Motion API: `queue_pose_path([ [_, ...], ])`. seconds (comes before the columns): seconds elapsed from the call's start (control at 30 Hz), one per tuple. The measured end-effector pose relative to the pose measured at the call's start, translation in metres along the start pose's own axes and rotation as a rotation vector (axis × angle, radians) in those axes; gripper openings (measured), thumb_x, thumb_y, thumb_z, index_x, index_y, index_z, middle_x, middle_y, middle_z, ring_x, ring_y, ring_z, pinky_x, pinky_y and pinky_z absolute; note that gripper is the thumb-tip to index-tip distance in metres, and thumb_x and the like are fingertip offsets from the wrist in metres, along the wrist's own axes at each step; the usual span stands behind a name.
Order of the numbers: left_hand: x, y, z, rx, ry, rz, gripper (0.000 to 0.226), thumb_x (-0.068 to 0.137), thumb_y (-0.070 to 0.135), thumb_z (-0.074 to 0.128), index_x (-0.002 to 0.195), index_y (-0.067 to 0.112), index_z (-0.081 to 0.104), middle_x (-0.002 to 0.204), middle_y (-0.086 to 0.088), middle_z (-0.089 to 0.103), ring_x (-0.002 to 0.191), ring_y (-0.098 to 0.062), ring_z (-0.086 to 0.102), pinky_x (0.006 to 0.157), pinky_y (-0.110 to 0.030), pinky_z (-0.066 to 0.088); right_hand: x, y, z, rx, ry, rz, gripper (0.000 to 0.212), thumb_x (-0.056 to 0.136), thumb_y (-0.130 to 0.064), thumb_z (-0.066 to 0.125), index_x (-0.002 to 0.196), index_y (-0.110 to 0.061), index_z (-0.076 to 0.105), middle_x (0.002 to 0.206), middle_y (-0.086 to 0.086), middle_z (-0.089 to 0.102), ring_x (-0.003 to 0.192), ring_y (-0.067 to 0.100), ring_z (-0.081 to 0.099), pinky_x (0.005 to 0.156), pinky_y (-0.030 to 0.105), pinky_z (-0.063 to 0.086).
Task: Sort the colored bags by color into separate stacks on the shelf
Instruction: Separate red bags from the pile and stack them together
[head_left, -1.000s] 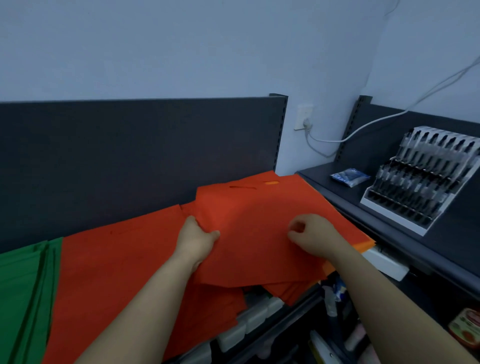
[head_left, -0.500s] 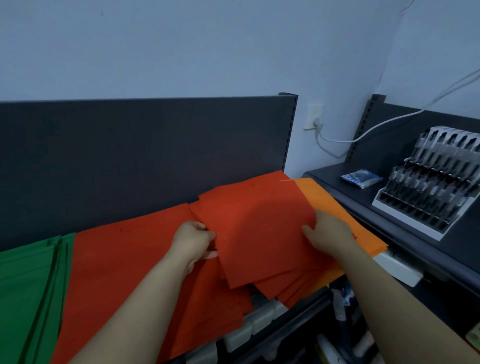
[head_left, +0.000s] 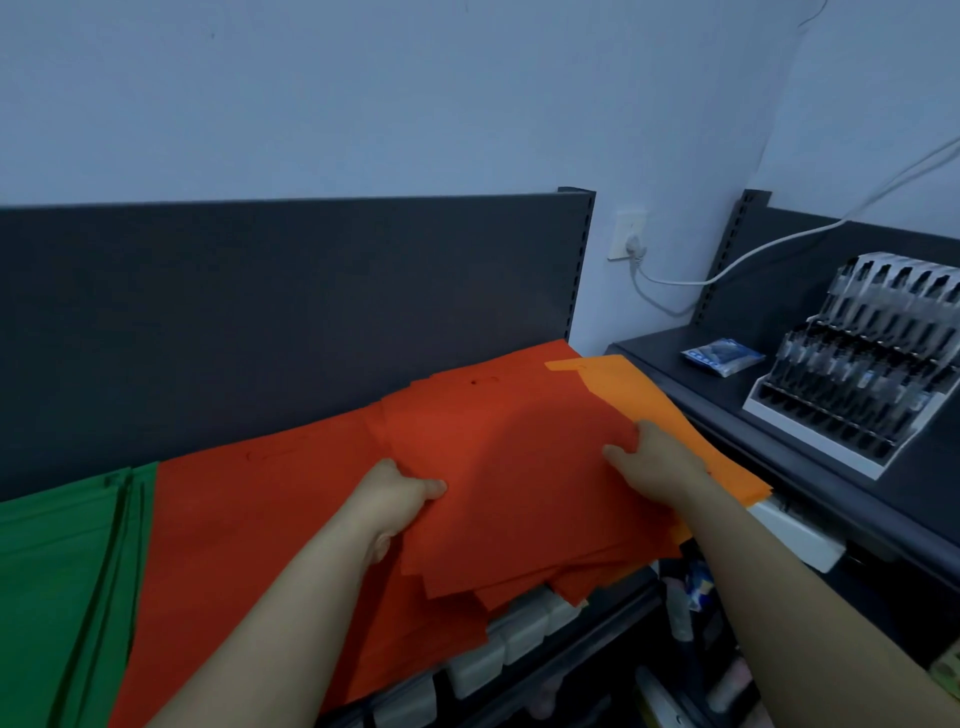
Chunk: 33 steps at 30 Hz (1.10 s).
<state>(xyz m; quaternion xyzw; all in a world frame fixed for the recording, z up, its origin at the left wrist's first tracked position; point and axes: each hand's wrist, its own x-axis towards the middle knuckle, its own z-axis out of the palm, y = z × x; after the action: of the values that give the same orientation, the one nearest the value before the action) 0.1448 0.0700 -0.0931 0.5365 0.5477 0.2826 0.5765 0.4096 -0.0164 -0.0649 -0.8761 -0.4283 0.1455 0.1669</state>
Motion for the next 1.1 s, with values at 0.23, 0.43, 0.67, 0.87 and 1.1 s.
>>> queue_pose_path([
  [0.23,0.003,-0.002,0.000,0.020,0.089,0.008,0.040,0.077,0.009,0.074,0.112,0.006,0.054,0.106,-0.014,0.064,0.092,-0.031,0.064,0.083,-0.046,0.056,0.003,-0.001,-0.001,-0.145,0.033,0.003,0.063,0.091,-0.059,0.042,0.134,-0.014,0.042,0.131,0.007,0.052,0.120,0.029,0.049,0.106,0.047,0.034],
  [0.43,0.004,-0.011,0.004,0.021,0.065,-0.005,0.042,0.077,0.010,0.073,0.113,0.006,0.053,0.108,-0.013,0.064,0.093,-0.030,0.064,0.084,-0.045,0.055,0.008,0.000,-0.004,0.023,-0.059,0.035,0.065,0.085,-0.060,0.055,0.122,-0.007,0.053,0.116,0.008,0.060,0.105,0.027,0.058,0.098,0.043,0.044],
  [0.67,0.001,-0.009,0.006,-0.021,0.094,0.033,0.041,0.079,0.005,0.071,0.109,0.017,0.046,0.108,-0.007,0.060,0.099,-0.027,0.061,0.090,-0.042,0.052,0.000,-0.002,0.003,0.111,0.008,-0.046,0.063,0.082,-0.053,0.065,0.126,-0.010,0.052,0.123,0.005,0.059,0.110,0.026,0.056,0.100,0.046,0.043],
  [0.87,-0.006,0.003,0.001,-0.142,0.093,0.195,0.051,0.080,0.004,0.071,0.124,0.020,0.052,0.111,-0.004,0.066,0.096,-0.022,0.065,0.090,-0.041,0.053,-0.014,-0.014,-0.009,0.316,0.208,-0.188,0.039,0.088,-0.033,0.065,0.118,-0.010,0.053,0.095,-0.005,0.053,0.084,0.015,0.052,0.070,0.029,0.041],
  [1.1,-0.031,0.058,-0.032,-0.307,-0.050,0.256,0.037,0.087,0.002,0.060,0.121,0.015,0.054,0.107,-0.009,0.068,0.088,-0.021,0.068,0.064,-0.030,0.056,-0.031,-0.041,-0.028,0.555,0.281,-0.235,0.014,0.089,-0.027,0.064,0.099,-0.019,0.059,0.092,-0.003,0.061,0.077,0.012,0.058,0.065,0.029,0.046],
])
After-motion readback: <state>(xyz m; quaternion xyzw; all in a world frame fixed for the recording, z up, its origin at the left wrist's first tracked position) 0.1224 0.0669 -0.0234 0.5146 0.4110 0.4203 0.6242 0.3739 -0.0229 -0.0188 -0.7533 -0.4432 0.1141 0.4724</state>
